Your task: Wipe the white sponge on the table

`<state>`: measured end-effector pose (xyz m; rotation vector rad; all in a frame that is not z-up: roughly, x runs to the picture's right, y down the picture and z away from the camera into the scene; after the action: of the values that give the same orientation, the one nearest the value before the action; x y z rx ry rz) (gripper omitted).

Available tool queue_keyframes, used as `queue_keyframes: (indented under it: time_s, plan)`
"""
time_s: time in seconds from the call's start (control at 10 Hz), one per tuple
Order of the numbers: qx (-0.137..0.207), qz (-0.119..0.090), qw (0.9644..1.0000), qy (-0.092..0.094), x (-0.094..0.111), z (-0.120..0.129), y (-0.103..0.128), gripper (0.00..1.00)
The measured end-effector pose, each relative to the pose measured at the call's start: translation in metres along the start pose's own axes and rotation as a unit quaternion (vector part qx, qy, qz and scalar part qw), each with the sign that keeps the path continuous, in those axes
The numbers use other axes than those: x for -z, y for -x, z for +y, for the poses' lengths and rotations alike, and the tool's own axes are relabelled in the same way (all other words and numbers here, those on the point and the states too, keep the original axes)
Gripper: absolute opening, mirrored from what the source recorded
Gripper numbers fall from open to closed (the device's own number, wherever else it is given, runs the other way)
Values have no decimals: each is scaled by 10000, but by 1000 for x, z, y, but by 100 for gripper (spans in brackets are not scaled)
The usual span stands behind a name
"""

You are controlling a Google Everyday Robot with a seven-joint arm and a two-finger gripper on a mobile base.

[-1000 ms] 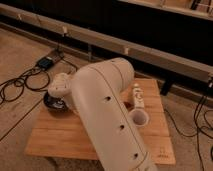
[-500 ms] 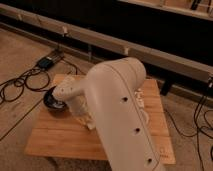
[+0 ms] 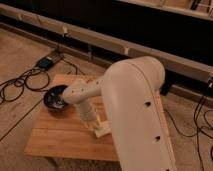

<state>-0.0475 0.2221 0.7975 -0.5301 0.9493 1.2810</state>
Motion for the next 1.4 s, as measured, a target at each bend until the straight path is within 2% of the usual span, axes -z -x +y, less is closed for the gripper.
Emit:
queue_keyframes:
  time_s: [0.2, 0.4, 0.6, 0.8, 1.0, 1.3, 1.4]
  plan:
    - [-65, 7, 10000, -25, -6, -11, 10, 0]
    - [-52, -99, 9999, -83, -5, -16, 33, 0]
    - [-21, -264, 9996, -41, 7, -12, 57, 0]
    - [179, -425, 9989, 118, 28, 11, 68, 0]
    - [463, -451, 9972, 368, 46, 46, 58, 0]
    - [806, -405, 9928, 787, 68, 94, 29, 0]
    - [921, -327, 9906, 958, 74, 109, 14, 0]
